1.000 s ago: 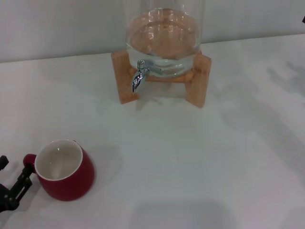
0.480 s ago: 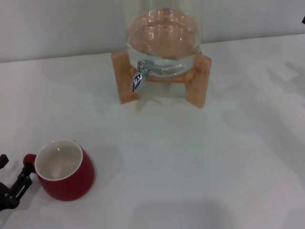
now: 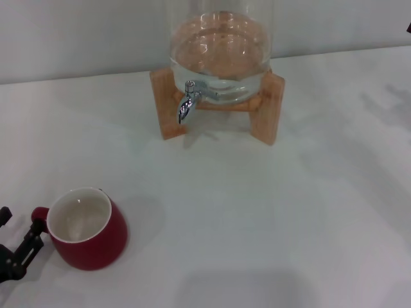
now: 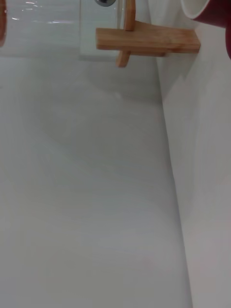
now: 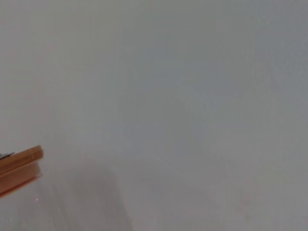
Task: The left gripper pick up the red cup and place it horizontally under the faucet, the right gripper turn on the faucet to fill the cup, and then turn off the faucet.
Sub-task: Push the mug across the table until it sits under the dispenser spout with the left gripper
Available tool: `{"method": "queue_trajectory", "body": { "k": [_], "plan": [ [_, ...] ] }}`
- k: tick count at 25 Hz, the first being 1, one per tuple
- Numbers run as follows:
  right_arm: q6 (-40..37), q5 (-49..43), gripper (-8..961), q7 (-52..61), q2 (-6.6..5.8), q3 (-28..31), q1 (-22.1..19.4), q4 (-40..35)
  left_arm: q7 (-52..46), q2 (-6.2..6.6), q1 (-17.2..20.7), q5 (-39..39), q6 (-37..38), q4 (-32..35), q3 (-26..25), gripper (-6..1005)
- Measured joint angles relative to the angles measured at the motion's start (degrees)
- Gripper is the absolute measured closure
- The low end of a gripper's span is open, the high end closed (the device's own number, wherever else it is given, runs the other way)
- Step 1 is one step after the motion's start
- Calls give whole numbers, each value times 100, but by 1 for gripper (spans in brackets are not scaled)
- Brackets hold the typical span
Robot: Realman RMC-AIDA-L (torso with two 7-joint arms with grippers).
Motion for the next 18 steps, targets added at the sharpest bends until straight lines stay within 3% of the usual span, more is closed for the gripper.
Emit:
{"method": "queue_trajectory", "body": {
  "k": [18],
  "plan": [
    [87,9,172,0,1,60,-16,-1,-17,-5,-82,0,116,0,0,362]
  ]
}}
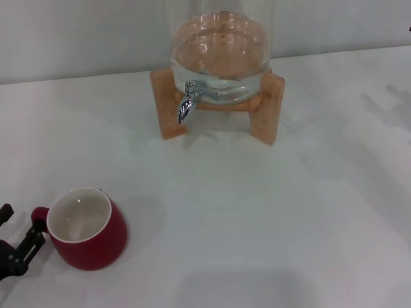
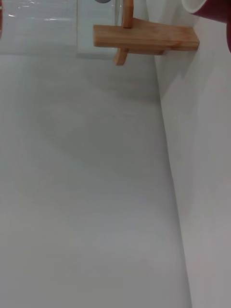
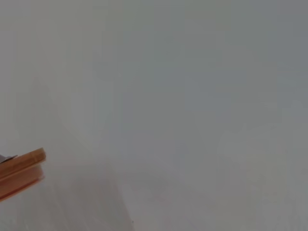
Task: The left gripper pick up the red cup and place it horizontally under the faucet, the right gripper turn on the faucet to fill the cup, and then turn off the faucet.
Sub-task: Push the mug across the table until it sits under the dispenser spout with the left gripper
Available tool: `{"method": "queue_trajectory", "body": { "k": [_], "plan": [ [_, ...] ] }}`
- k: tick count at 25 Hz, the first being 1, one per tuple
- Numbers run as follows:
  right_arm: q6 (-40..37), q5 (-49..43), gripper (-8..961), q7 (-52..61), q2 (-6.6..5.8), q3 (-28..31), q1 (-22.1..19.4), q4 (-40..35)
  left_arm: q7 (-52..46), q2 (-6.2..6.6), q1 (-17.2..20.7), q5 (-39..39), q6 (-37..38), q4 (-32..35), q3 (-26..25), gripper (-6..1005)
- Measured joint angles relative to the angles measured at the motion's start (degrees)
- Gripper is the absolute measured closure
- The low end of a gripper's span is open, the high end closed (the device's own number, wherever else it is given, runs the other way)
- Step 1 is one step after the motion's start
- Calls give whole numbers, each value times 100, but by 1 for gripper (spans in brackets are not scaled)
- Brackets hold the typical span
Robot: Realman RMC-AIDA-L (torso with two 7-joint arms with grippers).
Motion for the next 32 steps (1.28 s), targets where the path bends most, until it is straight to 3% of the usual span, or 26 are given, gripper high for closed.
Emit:
{"method": "queue_trajectory", "body": {
  "k": [15,26,32],
  "plan": [
    [-1,0,172,3,9,0,0,0,-72,-4,-2,0,-11,0,16,375],
    [-2,0,173,3,9,11,0,0,-227,3,-61,8,-15,0,37,774],
    [-2,0,173,3,9,62,0,0,-233,5,-66,5,-11,0,35,845]
  ]
}}
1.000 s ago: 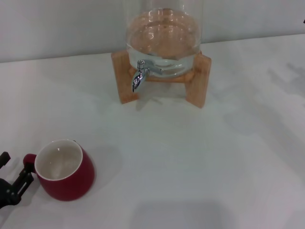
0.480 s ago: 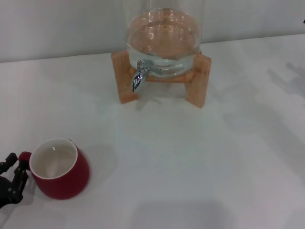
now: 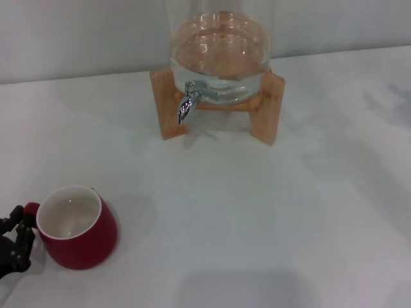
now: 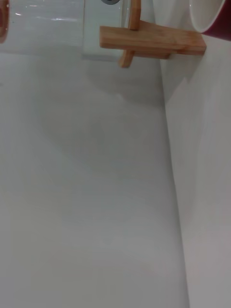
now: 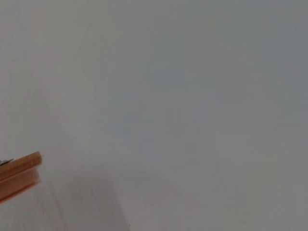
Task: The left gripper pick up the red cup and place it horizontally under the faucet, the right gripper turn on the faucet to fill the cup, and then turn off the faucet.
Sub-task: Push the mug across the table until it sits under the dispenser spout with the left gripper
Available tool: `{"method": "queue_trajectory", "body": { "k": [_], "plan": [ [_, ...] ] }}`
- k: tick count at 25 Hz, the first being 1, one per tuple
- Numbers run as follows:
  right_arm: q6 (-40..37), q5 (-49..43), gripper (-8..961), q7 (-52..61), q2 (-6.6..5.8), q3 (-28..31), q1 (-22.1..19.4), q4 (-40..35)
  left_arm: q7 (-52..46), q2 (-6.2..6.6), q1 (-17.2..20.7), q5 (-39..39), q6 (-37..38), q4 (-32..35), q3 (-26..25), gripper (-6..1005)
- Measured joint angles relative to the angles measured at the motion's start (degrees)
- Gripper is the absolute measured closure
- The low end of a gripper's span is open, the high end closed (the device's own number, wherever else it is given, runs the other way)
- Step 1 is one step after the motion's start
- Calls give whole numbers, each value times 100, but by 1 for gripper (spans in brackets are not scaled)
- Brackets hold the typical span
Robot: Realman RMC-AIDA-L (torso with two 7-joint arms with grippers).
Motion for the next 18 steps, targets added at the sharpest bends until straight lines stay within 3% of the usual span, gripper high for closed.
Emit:
{"method": "queue_trajectory", "body": {
  "k": [18],
  "plan": [
    [5,0,173,-9,0,8,5,88,-195,9,-168,46,-48,66,0,845]
  ]
}}
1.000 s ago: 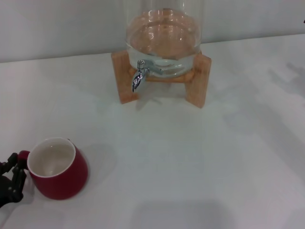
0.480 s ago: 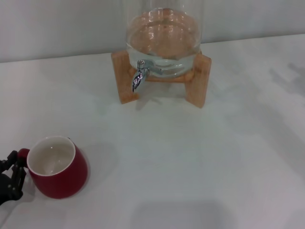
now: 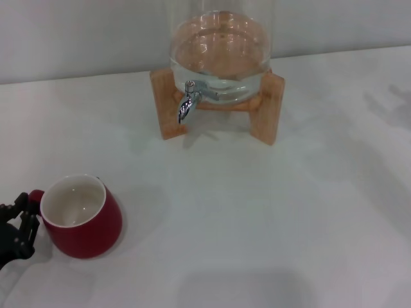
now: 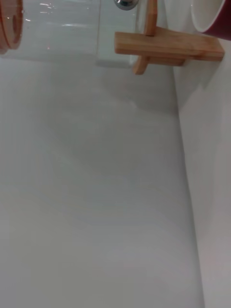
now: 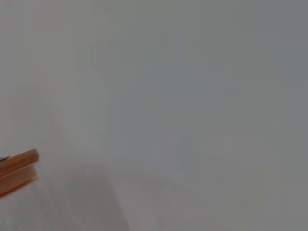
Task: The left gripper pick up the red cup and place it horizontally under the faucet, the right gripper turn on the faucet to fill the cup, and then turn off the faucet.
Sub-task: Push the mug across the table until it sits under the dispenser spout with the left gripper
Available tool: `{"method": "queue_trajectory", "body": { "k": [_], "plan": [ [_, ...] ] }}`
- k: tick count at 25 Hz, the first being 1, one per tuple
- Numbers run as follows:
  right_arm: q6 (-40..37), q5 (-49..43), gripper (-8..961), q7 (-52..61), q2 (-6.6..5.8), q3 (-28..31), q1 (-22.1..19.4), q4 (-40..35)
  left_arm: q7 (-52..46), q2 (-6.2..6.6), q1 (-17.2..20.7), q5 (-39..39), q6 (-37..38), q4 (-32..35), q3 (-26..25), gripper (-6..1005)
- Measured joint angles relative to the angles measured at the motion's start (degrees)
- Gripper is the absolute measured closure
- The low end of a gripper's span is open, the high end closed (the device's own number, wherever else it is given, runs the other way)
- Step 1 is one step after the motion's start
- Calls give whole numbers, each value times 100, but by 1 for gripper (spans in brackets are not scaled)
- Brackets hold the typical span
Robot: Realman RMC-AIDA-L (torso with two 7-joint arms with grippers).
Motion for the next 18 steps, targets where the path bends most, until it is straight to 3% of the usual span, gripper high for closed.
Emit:
{"method": "queue_trajectory", "body": {
  "k": [18],
  "plan": [
    [13,0,173,-1,0,1,29,75,-759,23,-322,129,310,429,9,845]
  ]
}}
